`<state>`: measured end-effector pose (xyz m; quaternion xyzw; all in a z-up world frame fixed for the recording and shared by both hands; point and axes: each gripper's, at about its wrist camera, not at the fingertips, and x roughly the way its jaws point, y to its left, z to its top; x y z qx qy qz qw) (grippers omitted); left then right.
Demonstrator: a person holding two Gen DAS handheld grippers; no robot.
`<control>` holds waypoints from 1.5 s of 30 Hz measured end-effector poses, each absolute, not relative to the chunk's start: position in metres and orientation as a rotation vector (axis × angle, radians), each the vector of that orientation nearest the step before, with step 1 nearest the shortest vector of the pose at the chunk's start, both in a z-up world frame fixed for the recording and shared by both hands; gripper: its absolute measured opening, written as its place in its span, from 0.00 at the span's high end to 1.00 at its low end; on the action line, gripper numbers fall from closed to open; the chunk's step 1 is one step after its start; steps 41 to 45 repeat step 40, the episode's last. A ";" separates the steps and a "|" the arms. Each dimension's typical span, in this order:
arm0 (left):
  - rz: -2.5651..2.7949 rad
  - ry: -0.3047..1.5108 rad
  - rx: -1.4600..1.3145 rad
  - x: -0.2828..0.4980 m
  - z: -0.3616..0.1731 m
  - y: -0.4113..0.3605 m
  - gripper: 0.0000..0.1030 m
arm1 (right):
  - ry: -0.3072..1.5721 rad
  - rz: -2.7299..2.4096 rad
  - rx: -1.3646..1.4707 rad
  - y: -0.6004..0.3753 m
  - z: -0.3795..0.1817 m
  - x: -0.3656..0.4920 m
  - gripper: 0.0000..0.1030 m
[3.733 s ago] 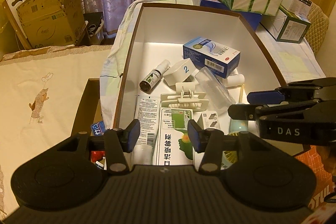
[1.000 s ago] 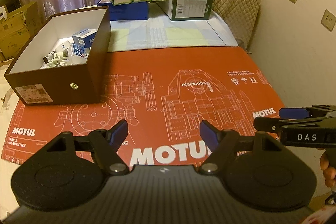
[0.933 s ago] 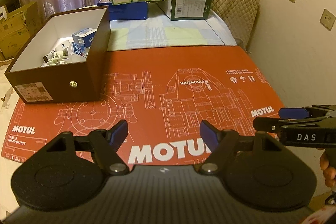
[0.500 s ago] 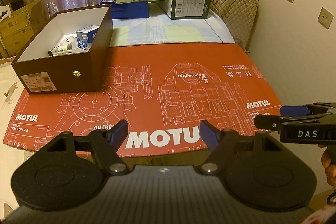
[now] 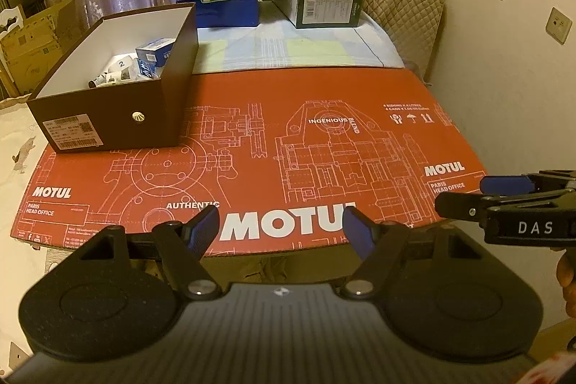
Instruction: Organize rigid objects
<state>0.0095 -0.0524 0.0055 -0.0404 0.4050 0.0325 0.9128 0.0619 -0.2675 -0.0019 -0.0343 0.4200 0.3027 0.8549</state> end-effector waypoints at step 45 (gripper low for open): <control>0.062 0.840 -0.091 0.014 0.002 -0.057 0.30 | 0.887 0.642 -0.077 -0.265 -0.003 0.063 0.31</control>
